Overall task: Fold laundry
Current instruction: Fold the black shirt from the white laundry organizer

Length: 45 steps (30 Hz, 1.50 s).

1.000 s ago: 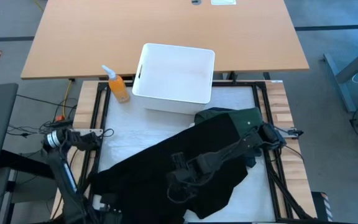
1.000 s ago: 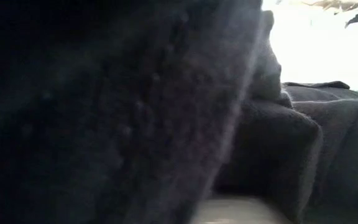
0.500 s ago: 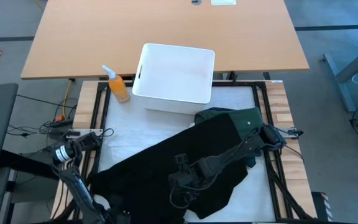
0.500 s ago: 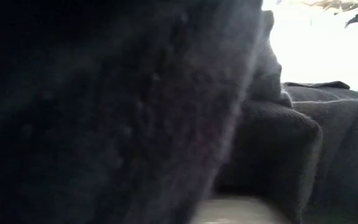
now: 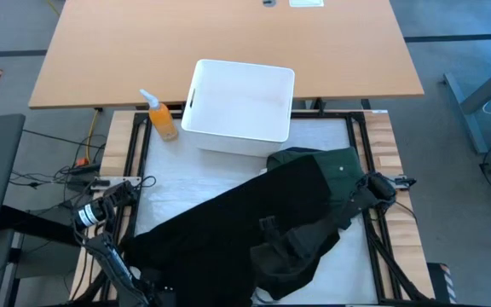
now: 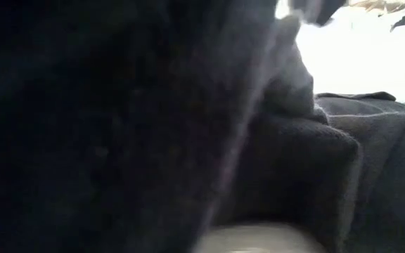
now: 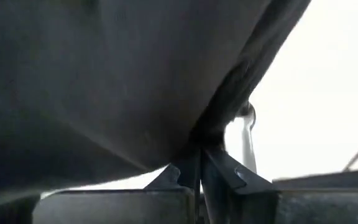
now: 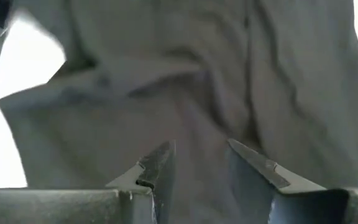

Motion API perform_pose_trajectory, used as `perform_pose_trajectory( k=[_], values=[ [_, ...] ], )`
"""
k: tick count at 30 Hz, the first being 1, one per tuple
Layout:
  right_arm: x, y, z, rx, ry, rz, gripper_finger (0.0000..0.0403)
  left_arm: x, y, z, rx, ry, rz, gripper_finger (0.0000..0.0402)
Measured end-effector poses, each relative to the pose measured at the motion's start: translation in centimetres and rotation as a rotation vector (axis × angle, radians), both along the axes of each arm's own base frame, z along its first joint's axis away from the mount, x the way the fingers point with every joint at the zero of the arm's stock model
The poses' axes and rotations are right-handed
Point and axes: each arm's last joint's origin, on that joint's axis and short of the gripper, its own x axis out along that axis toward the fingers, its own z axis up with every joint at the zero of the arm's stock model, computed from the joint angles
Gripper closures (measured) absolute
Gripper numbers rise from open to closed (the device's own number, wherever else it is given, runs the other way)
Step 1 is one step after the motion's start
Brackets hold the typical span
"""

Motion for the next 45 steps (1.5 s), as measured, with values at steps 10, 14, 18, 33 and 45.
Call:
perform_pose_trajectory(
  k=[10, 14, 18, 33, 45],
  values=[
    [-6.5, 3.8, 0.9, 0.006, 0.182, -0.066, 0.0239, -0.5, 1.0, 3.2, -0.073, 0.140, 0.027, 0.0401],
    [-9.3, 5.3, 1.6, -0.010, 0.211, -0.065, 0.0239, -0.4, 1.0, 7.4, -0.157, -0.037, 0.088, 0.0401],
    [-12.8, 6.5, 1.2, -0.071, 0.259, -0.076, 0.0239, 0.3, 0.3, 9.1, -0.144, -0.425, 0.137, 0.0401],
    [-18.9, 4.8, -5.1, 0.295, 0.067, -0.111, 0.0239, 8.2, -6.2, 4.0, -0.168, -1.016, -0.069, 0.0401],
    [-16.3, 5.7, -10.1, 0.188, 0.028, 0.111, 0.0239, 10.5, -8.8, 1.2, -0.051, -0.866, -0.135, 0.0401]
  ],
)
